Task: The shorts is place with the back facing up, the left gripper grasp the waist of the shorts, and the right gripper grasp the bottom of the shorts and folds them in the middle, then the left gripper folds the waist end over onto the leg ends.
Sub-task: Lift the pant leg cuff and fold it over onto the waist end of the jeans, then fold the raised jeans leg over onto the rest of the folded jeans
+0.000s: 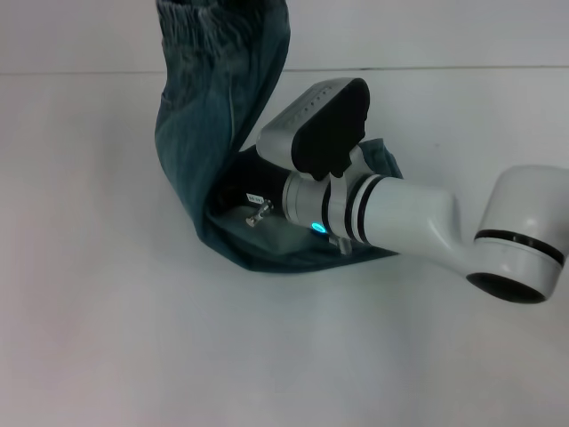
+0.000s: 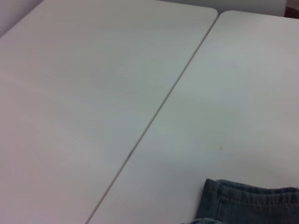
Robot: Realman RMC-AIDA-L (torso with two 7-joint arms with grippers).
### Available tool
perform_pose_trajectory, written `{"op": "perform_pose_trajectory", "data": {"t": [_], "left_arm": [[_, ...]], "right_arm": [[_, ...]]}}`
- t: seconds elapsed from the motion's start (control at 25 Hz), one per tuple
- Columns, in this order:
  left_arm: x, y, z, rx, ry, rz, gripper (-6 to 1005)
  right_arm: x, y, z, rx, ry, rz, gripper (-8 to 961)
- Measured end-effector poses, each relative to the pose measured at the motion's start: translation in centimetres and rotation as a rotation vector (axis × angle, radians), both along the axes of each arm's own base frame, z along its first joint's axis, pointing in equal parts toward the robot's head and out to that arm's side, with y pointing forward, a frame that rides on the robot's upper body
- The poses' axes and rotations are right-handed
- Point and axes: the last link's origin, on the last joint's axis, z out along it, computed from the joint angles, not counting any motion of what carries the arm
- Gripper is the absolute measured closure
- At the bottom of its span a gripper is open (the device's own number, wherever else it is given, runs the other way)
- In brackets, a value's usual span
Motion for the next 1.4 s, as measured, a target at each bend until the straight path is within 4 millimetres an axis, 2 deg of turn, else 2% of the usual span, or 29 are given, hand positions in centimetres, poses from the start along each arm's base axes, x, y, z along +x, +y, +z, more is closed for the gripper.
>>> {"op": "perform_pose_trajectory", "data": {"t": [0.16,0.36,0.6,0.64,0.68,0.76,0.88,1.0,1.08,1.24,1.4], "left_arm": [[-0.9,-0.1,-0.4,-0.003,-0.007,0.02,900],[-1.4,-0.4,-1.3,-0.011,-0.026,0.028,890],[-1.3,-0.8,-3.3,-0.06,-0.055,0.01,870],[-1.3,-0.9,-3.6,-0.07,-0.062,0.006,866],[-1.2,-1.0,-4.2,-0.083,-0.072,0.002,863],[-1.1,-1.2,-5.1,-0.108,-0.088,-0.002,856],[-1.3,-1.6,-7.2,-0.163,-0.109,-0.008,846],[-1.9,-1.9,-9.8,-0.21,-0.109,-0.001,836],[-2.5,-2.0,-11.4,-0.233,-0.106,0.014,829],[-3.8,-2.1,-14.5,-0.25,-0.094,0.042,816],[-4.3,-2.3,-15.4,-0.249,-0.085,0.045,802]], "right_arm": [[1.5,-0.1,0.4,0.015,0.002,-0.033,929],[5.3,-0.1,2.5,0.115,0.063,-0.094,927],[10.2,0.2,7.6,0.425,0.166,-0.165,925],[11.8,0.4,9.8,0.535,0.212,-0.211,925],[11.8,0.4,9.8,0.535,0.212,-0.211,924],[13.4,0.5,12.4,0.667,0.277,-0.26,923],[15.5,0.3,16.2,0.855,0.358,-0.312,923],[16.6,0.0,18.5,0.937,0.404,-0.319,924],[17.1,-0.1,19.2,0.951,0.428,-0.326,925],[17.4,-0.2,19.2,0.941,0.439,-0.338,929],[17.1,-0.3,18.6,0.917,0.439,-0.336,930]]}}
